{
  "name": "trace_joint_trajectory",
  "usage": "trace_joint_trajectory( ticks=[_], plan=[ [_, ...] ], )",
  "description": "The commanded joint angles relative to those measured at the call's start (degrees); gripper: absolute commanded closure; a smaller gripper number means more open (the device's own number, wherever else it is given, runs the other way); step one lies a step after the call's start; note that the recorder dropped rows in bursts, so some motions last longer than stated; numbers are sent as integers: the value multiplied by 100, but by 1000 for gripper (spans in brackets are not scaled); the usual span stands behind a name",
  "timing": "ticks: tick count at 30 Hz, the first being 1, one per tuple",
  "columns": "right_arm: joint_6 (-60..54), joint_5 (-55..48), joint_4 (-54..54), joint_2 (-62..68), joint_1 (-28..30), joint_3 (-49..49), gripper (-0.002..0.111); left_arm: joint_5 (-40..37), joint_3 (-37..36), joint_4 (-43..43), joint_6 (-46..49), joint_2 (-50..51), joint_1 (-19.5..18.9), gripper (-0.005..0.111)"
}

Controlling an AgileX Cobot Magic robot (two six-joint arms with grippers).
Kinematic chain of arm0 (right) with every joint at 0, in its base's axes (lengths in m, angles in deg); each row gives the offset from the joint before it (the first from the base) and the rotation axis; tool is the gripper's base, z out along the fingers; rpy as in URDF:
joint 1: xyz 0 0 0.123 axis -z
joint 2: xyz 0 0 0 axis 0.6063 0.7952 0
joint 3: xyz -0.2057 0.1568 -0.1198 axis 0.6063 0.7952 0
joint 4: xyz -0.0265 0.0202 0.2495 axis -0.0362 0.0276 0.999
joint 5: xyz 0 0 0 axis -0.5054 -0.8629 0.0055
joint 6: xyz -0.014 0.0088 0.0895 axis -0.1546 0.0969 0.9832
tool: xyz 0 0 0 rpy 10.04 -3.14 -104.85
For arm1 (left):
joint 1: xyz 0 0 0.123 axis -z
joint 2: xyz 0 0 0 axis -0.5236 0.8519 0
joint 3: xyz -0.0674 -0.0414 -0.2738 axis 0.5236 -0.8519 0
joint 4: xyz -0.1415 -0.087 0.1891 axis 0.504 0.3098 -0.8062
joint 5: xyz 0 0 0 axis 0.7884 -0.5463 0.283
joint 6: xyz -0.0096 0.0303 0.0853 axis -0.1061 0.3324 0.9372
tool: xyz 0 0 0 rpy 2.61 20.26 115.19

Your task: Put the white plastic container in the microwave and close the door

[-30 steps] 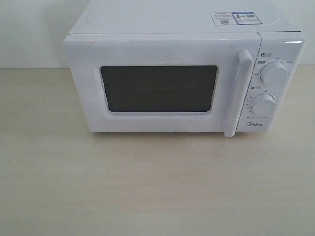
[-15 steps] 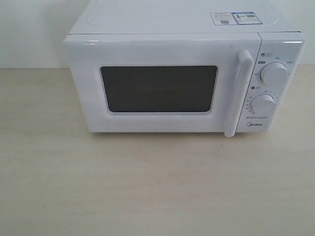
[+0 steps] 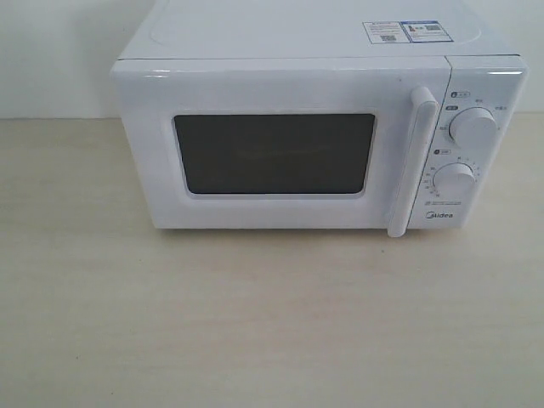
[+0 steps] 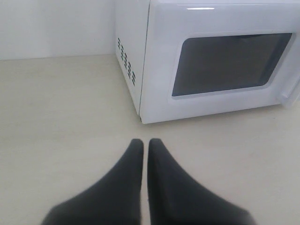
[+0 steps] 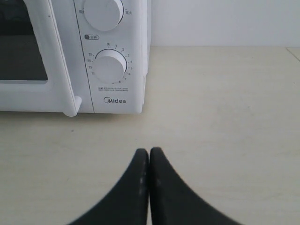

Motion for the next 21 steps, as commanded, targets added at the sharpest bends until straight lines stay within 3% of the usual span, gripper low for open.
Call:
trace_joint_trajectory(
  ticks=[1,7,12,18,21],
  plan=[
    [-4,22,-13,-31,35,-3,109,5,-19,-36,-35,-24,4,102],
    [-4,22,-13,-31,35,-3,109,54,-19,-36,-35,-35,-23,102],
    [-4,22,-13,-31,35,-3,109,327,-46,138,-35,-162,-392,102],
    [-4,22,-13,-31,35,-3,109,2230,-1013,333,-35,-368,-1747,102],
    [-4,22,-13,-31,35,-3,109,3041,-1653,333,-35,-594,-2145,102]
  ],
)
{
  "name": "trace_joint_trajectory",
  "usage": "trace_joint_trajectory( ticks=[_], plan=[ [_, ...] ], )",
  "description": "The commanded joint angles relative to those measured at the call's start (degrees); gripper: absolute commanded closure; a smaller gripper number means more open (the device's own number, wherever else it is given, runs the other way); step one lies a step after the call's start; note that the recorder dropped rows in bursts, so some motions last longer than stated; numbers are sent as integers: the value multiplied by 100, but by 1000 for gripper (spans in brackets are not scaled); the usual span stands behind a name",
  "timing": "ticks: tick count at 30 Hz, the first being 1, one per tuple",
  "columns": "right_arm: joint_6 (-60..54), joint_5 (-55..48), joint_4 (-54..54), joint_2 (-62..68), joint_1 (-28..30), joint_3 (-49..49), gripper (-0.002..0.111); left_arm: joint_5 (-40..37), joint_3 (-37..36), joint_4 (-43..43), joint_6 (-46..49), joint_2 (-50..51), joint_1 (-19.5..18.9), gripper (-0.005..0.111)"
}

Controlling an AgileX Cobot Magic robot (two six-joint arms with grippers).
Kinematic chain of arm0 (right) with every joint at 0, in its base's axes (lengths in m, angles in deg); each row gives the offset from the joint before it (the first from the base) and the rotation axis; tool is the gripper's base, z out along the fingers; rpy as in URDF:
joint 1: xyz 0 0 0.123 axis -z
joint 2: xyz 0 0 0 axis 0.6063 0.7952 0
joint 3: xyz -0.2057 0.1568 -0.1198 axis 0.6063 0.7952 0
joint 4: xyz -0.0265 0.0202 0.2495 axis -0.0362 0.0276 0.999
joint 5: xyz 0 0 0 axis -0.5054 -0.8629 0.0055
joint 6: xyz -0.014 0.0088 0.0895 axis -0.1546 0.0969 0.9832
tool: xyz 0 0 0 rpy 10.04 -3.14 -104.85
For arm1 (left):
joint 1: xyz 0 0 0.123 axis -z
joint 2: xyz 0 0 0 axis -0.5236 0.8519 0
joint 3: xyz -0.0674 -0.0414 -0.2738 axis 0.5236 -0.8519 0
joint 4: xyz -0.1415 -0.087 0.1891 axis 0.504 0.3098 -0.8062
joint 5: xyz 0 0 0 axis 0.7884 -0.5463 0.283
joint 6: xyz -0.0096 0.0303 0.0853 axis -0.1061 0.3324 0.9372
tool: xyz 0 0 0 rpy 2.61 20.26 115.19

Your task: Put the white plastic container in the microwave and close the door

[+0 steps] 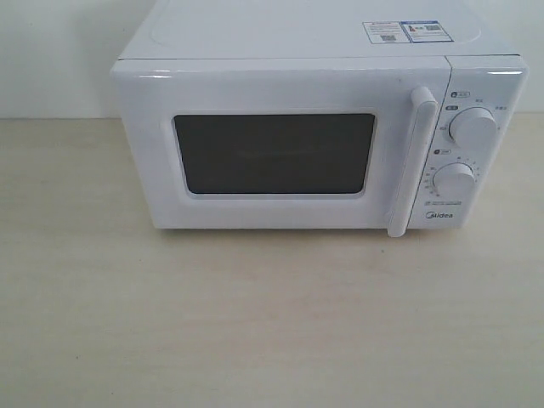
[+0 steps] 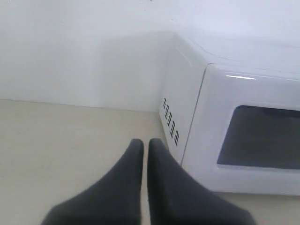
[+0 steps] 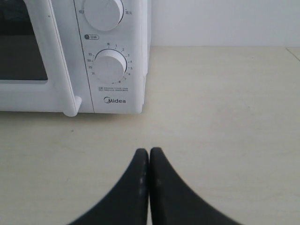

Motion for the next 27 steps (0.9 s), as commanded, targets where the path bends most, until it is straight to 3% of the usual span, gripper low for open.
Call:
trace_joint_trajectory(
  ticks=[1,3,4,10,19,27],
  plan=[
    [-4,22,-13,-31,35,-3,109,1236,-888,58,-35,-335,-442,102],
    [-14,22,-13,-31,35,-3,109,1597,-1103,58,-35,-457,-511,102],
    [-14,22,-13,-31,35,-3,109,1156,-1103,58,-48,-468,-511,102],
    [-3,22,-13,-31,35,-3,109,418,-1103,58,-4,-468,-511,102],
    [-3,22,-13,-31,35,-3,109,-25,-1103,-157,1364,-565,-511,102],
    [-8,68,-13,-31,35,-3,109,-356,-1103,1256,1392,-707,-511,102]
  ],
)
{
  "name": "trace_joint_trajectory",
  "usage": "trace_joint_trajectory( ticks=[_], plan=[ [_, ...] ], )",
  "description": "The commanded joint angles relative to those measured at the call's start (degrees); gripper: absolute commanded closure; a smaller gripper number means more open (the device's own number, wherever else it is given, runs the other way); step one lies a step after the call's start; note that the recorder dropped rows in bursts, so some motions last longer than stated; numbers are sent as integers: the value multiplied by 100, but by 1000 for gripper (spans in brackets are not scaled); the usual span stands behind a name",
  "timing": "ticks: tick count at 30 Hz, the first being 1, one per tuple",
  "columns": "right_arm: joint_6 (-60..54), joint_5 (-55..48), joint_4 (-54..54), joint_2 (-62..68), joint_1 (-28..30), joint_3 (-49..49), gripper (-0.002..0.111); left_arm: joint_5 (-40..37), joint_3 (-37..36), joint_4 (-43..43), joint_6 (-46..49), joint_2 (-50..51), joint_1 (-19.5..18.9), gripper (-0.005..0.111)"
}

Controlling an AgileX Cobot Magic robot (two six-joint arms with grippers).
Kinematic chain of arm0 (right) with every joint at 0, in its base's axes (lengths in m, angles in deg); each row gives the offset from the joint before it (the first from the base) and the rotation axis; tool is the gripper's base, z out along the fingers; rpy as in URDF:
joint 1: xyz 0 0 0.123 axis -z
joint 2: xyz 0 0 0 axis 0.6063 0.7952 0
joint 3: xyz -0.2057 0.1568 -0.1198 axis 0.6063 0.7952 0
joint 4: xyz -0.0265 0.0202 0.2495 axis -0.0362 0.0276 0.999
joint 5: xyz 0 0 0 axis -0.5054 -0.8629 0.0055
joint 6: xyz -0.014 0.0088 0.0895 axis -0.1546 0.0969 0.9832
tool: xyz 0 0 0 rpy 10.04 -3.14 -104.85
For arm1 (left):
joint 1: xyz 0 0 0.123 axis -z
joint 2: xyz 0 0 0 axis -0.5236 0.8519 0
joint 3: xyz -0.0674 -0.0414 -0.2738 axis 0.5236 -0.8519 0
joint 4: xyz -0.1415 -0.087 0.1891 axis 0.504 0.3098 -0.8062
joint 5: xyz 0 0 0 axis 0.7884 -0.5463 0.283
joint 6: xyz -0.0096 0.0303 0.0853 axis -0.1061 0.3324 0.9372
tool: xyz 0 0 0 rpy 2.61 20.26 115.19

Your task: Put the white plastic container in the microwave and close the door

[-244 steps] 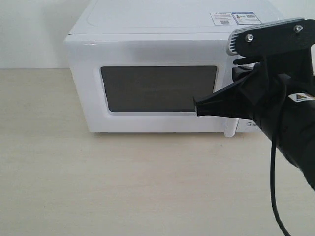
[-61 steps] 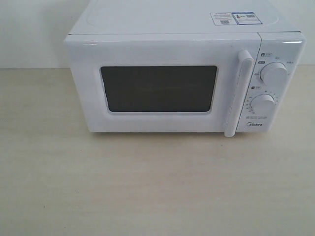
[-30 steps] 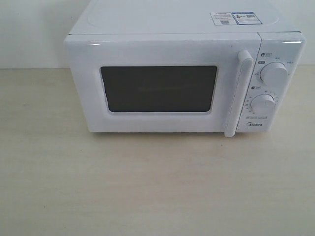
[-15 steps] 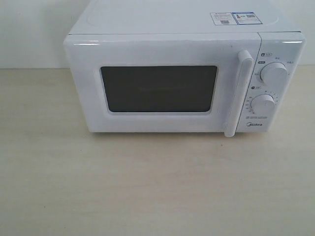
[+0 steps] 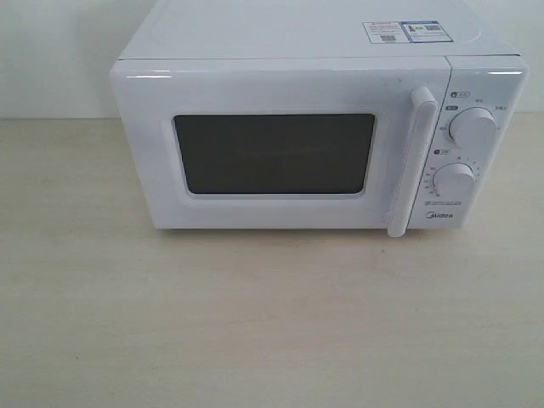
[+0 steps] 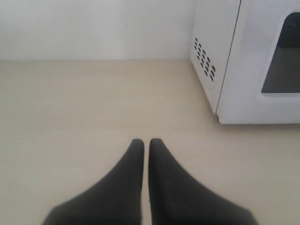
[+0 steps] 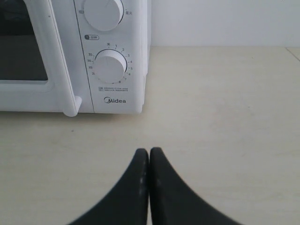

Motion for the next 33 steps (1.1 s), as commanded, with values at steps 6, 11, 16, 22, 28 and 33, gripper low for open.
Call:
trace_joint_trajectory(
  ticks=[6,11,16,22,28,33],
  plan=[
    [3,57,-13,-31,35,-3,109,-73,-14,666,243,-255,-15,102],
    [3,57,-13,-31,35,-3,109,-73,-14,666,318,-255,-15,102],
    [-8,57,-13,-31,35,-3,109,-73,-14,695,599,-255,-15,102],
    [5,57,-13,-31,35,-3,109,-73,-14,847,612,-255,-15,102],
    [-6,57,-13,-31,35,-3,109,-73,-14,847,612,-255,-15,102],
    [-6,57,-13,-31,35,-3,109,-73,-14,847,612,-255,-15,102]
  ],
)
